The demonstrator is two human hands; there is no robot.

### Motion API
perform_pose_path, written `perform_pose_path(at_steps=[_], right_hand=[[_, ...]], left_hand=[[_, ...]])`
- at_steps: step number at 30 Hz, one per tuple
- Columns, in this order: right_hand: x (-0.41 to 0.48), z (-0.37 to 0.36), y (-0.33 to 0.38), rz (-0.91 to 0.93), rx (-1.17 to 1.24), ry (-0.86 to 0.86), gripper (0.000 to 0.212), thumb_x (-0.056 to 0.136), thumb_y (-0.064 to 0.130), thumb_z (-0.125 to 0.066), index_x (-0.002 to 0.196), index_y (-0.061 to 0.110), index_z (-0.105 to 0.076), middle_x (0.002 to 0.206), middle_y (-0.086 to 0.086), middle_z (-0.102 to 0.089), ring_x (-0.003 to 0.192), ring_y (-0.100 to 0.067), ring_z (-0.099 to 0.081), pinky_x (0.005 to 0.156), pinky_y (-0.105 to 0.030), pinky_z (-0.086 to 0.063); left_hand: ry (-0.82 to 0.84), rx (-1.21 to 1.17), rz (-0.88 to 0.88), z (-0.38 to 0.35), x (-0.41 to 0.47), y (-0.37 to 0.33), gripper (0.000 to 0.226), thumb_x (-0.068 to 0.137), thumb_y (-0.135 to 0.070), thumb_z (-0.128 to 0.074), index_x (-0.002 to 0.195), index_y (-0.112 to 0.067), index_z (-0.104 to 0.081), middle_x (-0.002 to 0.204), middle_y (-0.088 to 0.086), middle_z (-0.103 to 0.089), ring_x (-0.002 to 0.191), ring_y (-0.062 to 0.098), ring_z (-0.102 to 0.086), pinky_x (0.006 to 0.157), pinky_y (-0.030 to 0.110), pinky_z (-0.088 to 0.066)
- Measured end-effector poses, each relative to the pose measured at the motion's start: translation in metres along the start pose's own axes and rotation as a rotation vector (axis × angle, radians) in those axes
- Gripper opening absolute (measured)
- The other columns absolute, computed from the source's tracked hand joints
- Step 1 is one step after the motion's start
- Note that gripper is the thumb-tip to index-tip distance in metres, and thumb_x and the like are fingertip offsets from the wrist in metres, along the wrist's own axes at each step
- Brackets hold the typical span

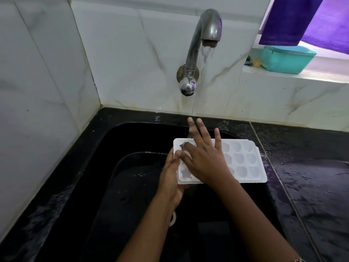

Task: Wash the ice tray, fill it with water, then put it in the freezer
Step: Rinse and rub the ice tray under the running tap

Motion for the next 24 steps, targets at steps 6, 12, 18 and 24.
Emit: perform_pose_path(at_steps=[6,12,18,24], right_hand=[[-0.007,-0.002,-0.014,-0.024,0.031,0.031,0.063,0.089,0.063,-0.012,0.111,0.034,-0.063,0.158,0.004,0.007,0.144,-0.012,0.015,0.112,-0.047,0.013],[-0.009,-0.004,-0.013,-0.020,0.068,0.038,0.071,0.088,0.070,-0.005,0.113,0.036,-0.062,0.158,0.007,0.011,0.144,-0.012,0.019,0.112,-0.046,0.014],[-0.012,-0.007,-0.006,0.016,0.092,0.038,0.067,0.090,0.067,-0.008,0.119,0.036,-0.060,0.158,0.007,0.008,0.144,-0.011,0.017,0.113,-0.046,0.014],[-0.013,-0.004,0.001,0.041,0.073,-0.013,0.065,0.092,0.065,-0.010,0.117,0.032,-0.061,0.159,0.002,-0.001,0.146,-0.015,0.008,0.114,-0.048,0.007]], left_hand=[[0.011,-0.025,0.007,-0.002,-0.001,0.001,0.028,0.100,-0.022,-0.041,0.123,-0.024,-0.057,0.107,0.005,-0.073,0.093,0.023,-0.071,0.073,0.042,-0.058],[0.005,0.015,-0.014,-0.003,-0.004,-0.002,0.030,0.099,-0.022,-0.042,0.126,-0.022,-0.056,0.114,0.009,-0.070,0.096,0.026,-0.069,0.072,0.041,-0.058],[-0.008,-0.012,-0.019,0.000,-0.008,0.000,0.032,0.098,-0.023,-0.043,0.127,-0.024,-0.056,0.110,0.008,-0.072,0.094,0.026,-0.070,0.077,0.045,-0.055],[-0.026,-0.045,-0.017,0.001,-0.006,0.000,0.028,0.099,-0.023,-0.042,0.122,-0.025,-0.058,0.105,0.006,-0.073,0.087,0.022,-0.071,0.069,0.038,-0.057]])
Point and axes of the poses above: each hand's wrist, its own x-axis towards the middle knuckle, its own z-axis out of the back of the hand, y = z × x, the point moved 10 cm from there along x, towards the middle knuckle
